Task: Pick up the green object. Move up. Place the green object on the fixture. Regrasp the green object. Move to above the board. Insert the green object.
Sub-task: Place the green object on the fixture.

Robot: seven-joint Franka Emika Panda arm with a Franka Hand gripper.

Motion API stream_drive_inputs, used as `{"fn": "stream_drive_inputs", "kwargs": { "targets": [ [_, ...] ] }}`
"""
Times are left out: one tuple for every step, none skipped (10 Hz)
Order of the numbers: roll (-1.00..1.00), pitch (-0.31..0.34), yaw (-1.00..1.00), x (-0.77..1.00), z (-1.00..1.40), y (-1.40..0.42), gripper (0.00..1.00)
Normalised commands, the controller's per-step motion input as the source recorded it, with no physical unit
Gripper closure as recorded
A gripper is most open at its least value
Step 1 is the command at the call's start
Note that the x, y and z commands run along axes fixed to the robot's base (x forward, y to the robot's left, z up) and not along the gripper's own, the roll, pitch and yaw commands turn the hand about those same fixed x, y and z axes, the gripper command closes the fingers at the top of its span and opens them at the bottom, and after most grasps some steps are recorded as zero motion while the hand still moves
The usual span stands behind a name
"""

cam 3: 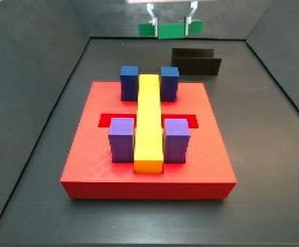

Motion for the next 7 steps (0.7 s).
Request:
{"fn": "stream_drive_inputs", "kwargs": {
  "targets": [
    [-1.00,0.266,0.00,0.65,0.27,0.03,1.00],
    [-1.00,0.314,0.00,0.53,0.21,0.00,1.00],
    [-1.00,0.386,0.09,0.43,0.21,0.00,1.00],
    [-0.83,0.437,0.06,0.54,0.00,0.04,1.00],
    [-0.74,0.326,0.00,0.74,-0.04,0.07,1.00],
    [-0.91,0.106,0.00,0.77,-0.14,0.11,1.00],
    [-0.99,0.000,-0.05,0.82,-0.07,0.06,1.00]
  ]
}}
